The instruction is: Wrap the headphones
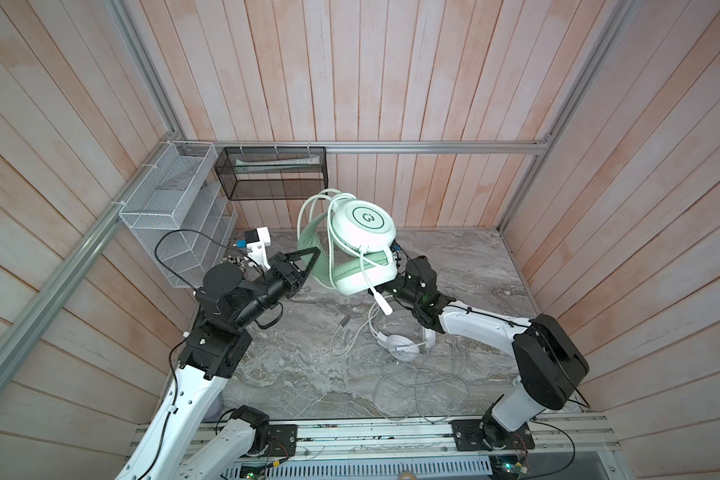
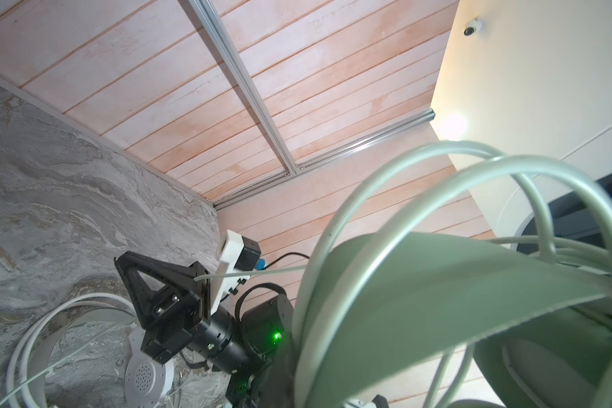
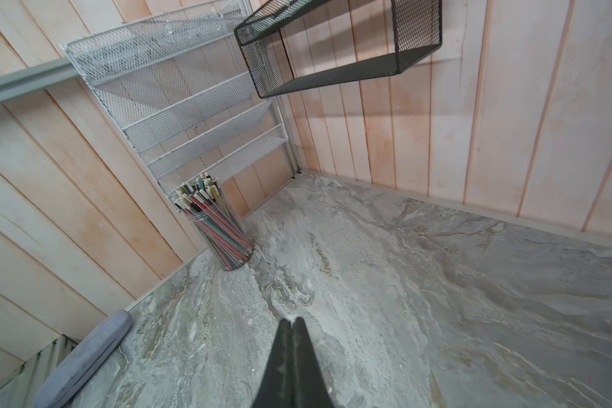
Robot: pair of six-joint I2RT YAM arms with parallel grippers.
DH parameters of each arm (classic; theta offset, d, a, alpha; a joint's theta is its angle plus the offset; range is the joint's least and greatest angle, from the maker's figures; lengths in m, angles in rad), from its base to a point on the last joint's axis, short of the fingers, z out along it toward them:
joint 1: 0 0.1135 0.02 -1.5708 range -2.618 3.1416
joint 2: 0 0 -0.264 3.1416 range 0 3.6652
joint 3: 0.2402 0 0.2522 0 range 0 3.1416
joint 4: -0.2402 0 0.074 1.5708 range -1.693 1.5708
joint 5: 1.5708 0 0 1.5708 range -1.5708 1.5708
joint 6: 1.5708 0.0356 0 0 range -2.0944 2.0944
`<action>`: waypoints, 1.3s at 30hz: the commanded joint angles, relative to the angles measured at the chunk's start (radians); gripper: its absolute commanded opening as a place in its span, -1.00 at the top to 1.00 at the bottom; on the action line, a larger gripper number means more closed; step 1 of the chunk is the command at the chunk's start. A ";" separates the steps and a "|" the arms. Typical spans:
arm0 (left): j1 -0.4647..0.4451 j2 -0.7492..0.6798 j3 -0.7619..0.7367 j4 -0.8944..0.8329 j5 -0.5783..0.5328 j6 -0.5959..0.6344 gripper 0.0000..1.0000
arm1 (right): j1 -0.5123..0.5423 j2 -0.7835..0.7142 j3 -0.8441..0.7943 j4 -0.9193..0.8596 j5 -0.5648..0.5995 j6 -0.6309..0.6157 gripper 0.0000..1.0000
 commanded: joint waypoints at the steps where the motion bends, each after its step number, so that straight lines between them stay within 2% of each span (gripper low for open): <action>1: 0.003 -0.009 0.049 0.182 -0.066 -0.107 1.00 | 0.017 0.024 -0.049 0.099 -0.022 0.042 0.85; 7: 0.003 0.000 0.067 0.150 -0.102 -0.120 1.00 | 0.032 0.053 -0.090 0.143 -0.061 0.048 0.59; 10: 0.003 -0.004 0.064 0.131 -0.116 -0.120 1.00 | 0.050 0.068 -0.101 0.155 -0.053 0.044 0.56; 17: 0.008 -0.005 0.108 0.017 -0.188 -0.056 1.00 | 0.089 0.107 -0.154 0.208 -0.025 0.069 0.61; 22: 0.013 0.032 0.191 -0.160 -0.322 0.066 1.00 | 0.134 0.126 -0.205 0.199 0.030 0.084 0.95; 26: 0.030 0.080 0.198 -0.237 -0.440 0.110 1.00 | 0.221 0.101 -0.215 0.126 0.117 0.042 1.00; 31: 0.034 0.163 0.204 -0.321 -0.582 0.141 1.00 | 0.383 0.021 -0.204 -0.034 0.299 -0.038 1.00; 34: 0.052 0.198 0.175 -0.321 -0.620 0.130 1.00 | 0.470 -0.022 -0.165 -0.148 0.390 -0.090 1.00; 39: 0.054 0.283 0.174 -0.359 -0.712 0.173 1.00 | 0.574 -0.075 -0.071 -0.387 0.441 -0.163 1.00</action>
